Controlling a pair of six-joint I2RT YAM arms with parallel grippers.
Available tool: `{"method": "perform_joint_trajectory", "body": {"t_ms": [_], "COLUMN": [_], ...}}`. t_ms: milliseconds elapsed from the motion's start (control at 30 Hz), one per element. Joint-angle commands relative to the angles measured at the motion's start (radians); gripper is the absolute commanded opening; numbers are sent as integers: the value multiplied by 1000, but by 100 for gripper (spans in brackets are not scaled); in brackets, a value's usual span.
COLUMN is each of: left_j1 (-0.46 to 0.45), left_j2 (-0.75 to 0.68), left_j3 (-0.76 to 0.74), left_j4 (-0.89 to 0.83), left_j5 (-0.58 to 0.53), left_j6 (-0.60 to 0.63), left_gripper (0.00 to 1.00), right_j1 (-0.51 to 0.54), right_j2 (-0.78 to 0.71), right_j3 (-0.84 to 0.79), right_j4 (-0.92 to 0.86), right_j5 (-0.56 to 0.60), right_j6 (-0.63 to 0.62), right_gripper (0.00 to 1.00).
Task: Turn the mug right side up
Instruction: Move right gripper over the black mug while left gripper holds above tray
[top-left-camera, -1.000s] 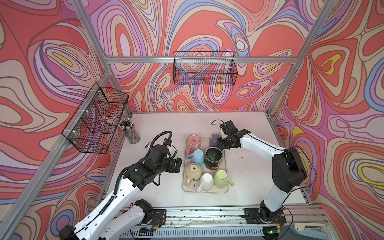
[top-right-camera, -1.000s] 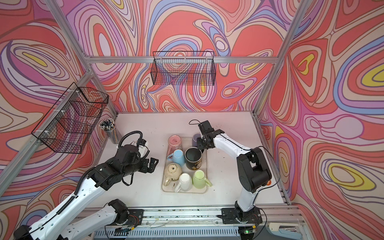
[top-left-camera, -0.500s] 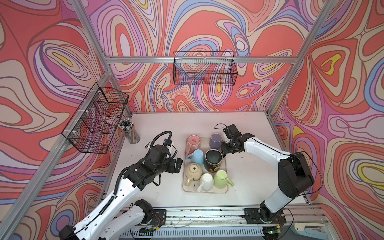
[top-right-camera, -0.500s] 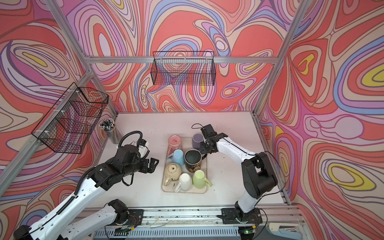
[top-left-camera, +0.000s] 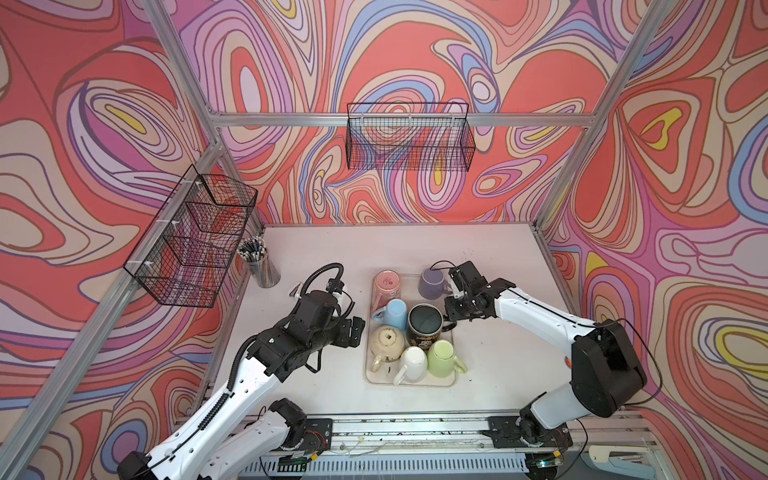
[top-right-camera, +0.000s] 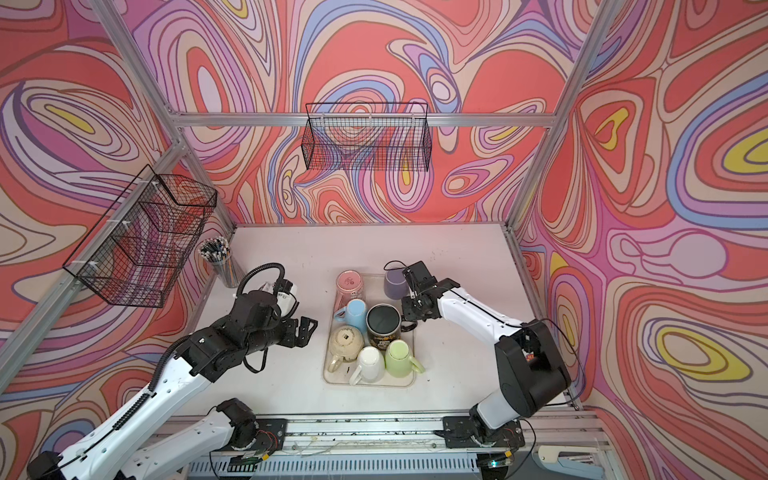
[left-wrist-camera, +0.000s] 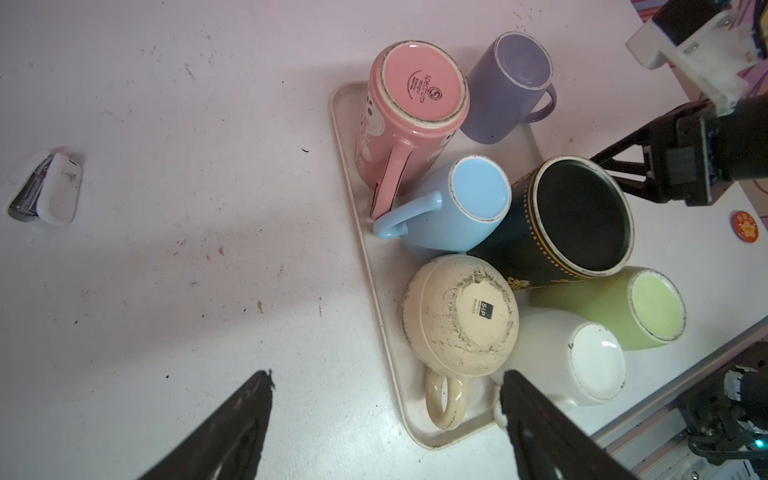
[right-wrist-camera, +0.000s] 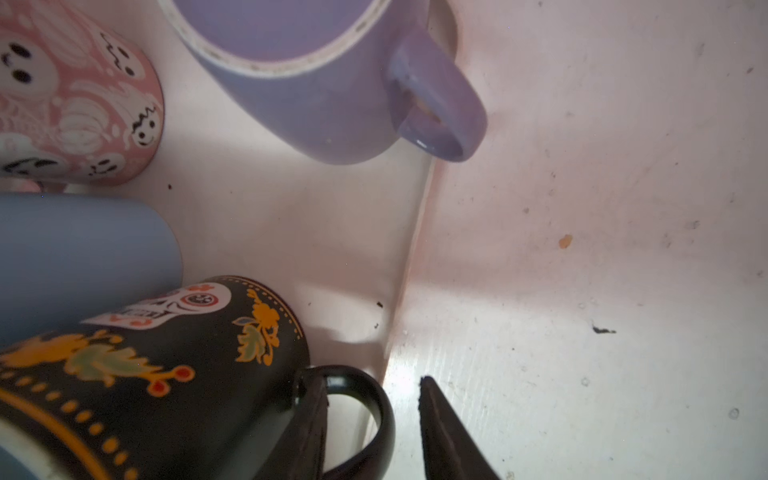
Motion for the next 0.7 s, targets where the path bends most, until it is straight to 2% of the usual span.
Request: {"method": "perform_joint_trajectory", "body": {"t_ms": [0,167,400,667], "left_j1": [-3,-6,-7,-7], "left_j2": [-16,-21,-21,-16], "left_j3": [-10,-13,-14,-12], "left_j4": [3,4,6,9], "left_j5": [2,0,5,22], "left_j6": [-10,-12,-12,-8], "left_gripper": [89,89,89,89], "right_j1": [27,44,44,44], "right_j2": [-29,-45,-99,-135], "right_j3": [-20,-8,52,93], "right_j4": [-29,-57,-153,-256], "right_j5": [35,61,101,4], "right_j6": [22,20,-45,-146], "right_gripper": [38,38,40,44]}}
